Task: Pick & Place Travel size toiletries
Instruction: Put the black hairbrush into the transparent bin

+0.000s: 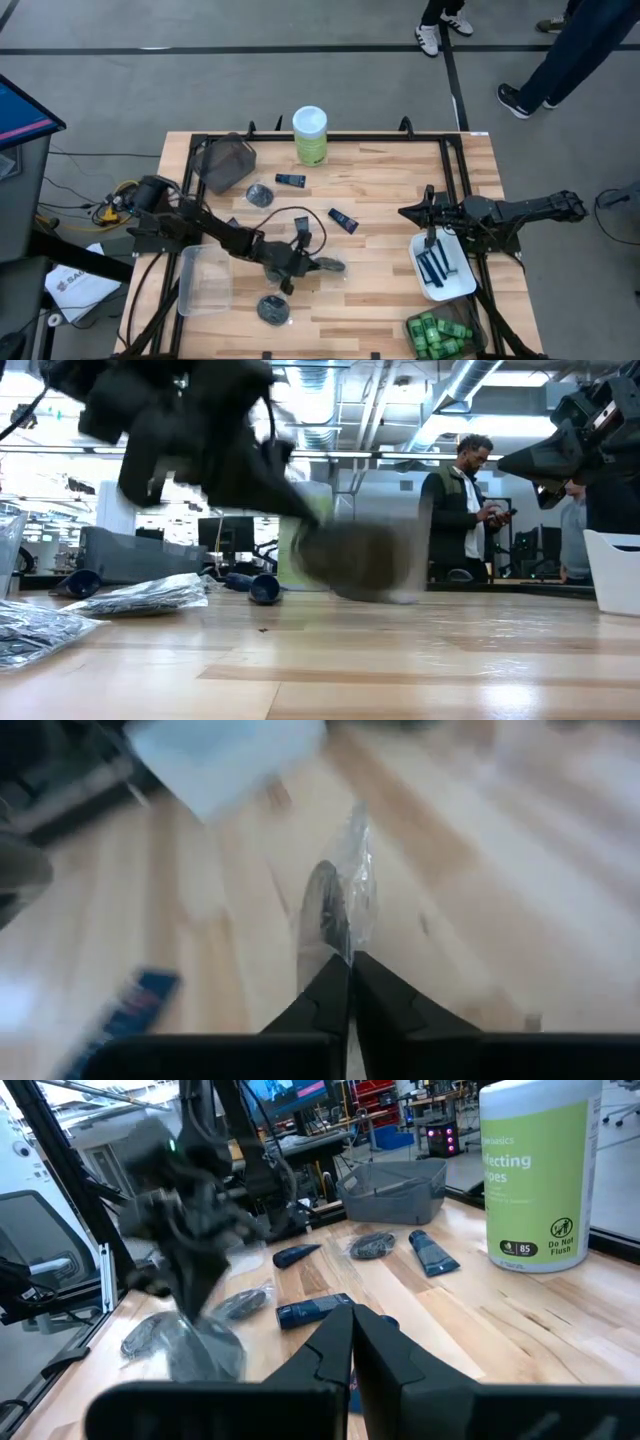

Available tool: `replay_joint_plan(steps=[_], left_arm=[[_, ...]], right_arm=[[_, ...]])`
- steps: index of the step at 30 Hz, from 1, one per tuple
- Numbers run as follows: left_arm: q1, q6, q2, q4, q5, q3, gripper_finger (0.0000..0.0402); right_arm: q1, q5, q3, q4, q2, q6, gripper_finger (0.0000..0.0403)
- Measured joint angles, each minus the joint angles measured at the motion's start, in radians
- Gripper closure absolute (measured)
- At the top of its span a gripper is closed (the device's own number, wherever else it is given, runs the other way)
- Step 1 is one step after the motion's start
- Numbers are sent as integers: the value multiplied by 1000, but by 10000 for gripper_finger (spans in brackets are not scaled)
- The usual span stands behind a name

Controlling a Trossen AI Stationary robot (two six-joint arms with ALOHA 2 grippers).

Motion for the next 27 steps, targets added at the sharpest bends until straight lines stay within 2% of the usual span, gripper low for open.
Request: replay_joint_plan(steps=[7,16,19,25,27], left_arm=[[-5,-79,-281,-89,7,1,399],[-6,-355,-720,-531,131,2,399],[-6,-498,-825,-668,222,2,399],[-9,-753,-958,-870,519,2,399],[-19,-821,-989,-935,589,3,400]], right_arm=[[0,0,0,0,0,0,398],[0,0,0,0,0,0,398],[0,0,0,0,0,0,398],[0,0,0,0,0,0,397],[0,0,0,0,0,0,398]])
